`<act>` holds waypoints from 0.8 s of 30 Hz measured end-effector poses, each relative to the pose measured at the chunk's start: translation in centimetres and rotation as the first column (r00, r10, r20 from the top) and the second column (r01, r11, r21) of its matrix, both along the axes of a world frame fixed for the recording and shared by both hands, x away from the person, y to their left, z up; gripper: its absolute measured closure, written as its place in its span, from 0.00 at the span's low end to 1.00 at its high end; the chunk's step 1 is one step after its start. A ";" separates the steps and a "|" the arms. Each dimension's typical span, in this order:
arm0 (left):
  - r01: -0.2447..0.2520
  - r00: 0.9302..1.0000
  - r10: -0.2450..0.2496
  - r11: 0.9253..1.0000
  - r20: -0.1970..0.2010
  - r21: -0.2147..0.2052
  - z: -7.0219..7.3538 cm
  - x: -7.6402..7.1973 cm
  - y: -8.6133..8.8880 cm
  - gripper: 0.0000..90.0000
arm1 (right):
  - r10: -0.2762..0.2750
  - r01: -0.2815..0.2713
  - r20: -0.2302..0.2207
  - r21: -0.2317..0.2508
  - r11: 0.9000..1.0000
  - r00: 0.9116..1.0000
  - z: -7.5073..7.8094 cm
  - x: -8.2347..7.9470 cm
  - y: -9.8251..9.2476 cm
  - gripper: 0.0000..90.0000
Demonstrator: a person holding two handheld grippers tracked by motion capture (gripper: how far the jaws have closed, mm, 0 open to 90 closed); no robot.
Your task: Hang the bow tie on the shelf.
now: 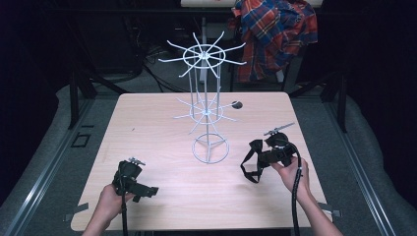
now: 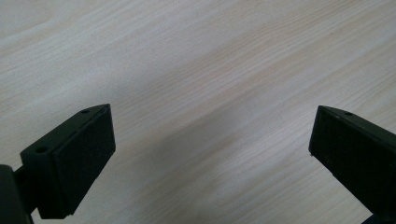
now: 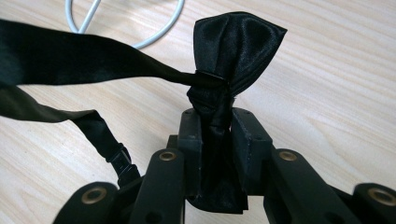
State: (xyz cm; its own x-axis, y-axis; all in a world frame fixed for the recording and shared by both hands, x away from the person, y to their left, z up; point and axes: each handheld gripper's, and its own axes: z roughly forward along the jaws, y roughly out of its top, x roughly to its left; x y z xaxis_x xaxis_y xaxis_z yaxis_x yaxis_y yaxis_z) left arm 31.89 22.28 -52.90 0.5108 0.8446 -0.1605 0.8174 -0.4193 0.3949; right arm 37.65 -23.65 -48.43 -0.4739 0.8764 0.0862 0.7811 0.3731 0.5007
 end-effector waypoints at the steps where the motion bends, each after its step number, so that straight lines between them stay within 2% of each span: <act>1: -0.005 1.000 0.005 1.000 0.000 -0.002 0.0 0.0 0.0 0.01 | -0.001 0.001 0.006 0.000 1.000 1.000 0.0 0.1 0.0 0.83; 4: -0.003 1.000 0.003 1.000 -0.002 -0.003 0.0 0.0 0.0 0.01 | -0.002 0.002 0.005 0.017 1.000 1.000 0.2 0.3 0.3 0.83; 5: -0.001 1.000 0.001 1.000 -0.001 -0.003 0.0 0.1 -0.1 0.01 | 0.003 -0.003 0.009 0.003 1.000 1.000 0.3 0.4 0.3 0.83; 9: 0.006 1.000 -0.006 1.000 0.001 -0.001 0.0 0.2 -0.3 0.01 | 0.001 -0.001 0.013 0.019 1.000 1.000 0.9 0.7 0.6 0.83; 11: 0.008 1.000 -0.008 1.000 0.000 -0.001 0.0 0.2 -0.4 0.01 | 0.006 -0.006 0.021 0.008 1.000 1.000 1.3 0.9 0.7 0.83; 13: 0.011 1.000 -0.011 1.000 0.000 0.000 0.0 0.3 -0.4 0.01 | 0.003 -0.004 0.029 0.024 1.000 1.000 1.7 1.0 0.9 0.83; 16: 0.008 1.000 -0.008 1.000 0.001 -0.002 0.0 0.2 -0.4 0.01 | 0.010 -0.010 0.034 0.014 1.000 0.999 2.3 1.3 1.0 0.83; 18: 0.007 1.000 -0.007 1.000 0.000 -0.002 0.0 0.2 -0.3 0.01 | 0.007 -0.008 0.043 0.027 1.000 0.999 2.6 1.4 1.2 0.83; 24: 0.003 1.000 -0.003 1.000 0.002 -0.001 0.0 0.1 -0.1 0.01 | 0.012 -0.014 0.050 0.025 1.000 0.999 3.6 1.9 1.4 0.82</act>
State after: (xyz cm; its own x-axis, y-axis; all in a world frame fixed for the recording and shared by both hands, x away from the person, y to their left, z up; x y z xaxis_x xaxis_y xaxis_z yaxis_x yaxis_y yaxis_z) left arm 32.00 22.14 -52.92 0.5132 0.8431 -0.1606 0.8156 -0.4209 0.3970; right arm 39.56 -22.25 -44.80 -0.4895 0.8679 0.0843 0.7502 0.3698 0.5481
